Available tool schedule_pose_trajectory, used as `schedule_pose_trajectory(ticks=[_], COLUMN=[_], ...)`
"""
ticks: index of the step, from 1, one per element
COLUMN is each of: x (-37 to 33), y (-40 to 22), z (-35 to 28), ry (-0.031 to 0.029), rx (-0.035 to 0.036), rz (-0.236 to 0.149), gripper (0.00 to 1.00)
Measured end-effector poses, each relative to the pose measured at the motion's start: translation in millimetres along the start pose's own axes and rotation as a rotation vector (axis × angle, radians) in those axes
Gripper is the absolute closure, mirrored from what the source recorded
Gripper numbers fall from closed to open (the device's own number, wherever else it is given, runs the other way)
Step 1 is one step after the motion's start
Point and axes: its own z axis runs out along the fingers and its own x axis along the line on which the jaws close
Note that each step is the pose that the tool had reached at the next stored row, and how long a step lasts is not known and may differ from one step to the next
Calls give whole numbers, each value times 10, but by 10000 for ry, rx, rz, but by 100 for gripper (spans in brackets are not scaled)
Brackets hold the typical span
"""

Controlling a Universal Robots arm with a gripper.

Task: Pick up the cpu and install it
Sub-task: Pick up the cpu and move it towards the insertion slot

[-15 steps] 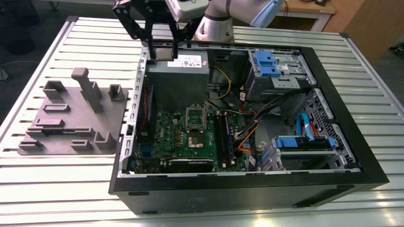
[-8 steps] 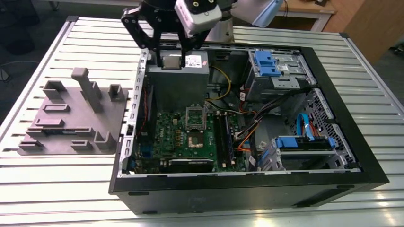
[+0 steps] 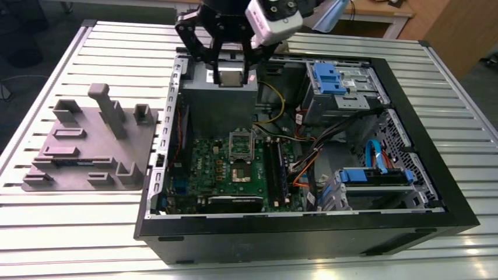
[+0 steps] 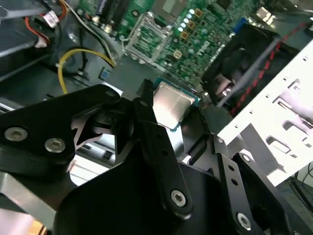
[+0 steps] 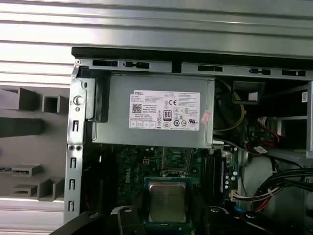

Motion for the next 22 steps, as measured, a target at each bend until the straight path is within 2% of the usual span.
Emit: schedule_pose_trajectory(ticks=[9,12,19,22], x=[-293,-370,-382,-383], y=[-9,-11,-12,-39], z=[19,23,24,26], ry=[-1,-1,-2,0], rx=[1,1,1,31], rz=[24,34,36,49], gripper=[53,53,53,53])
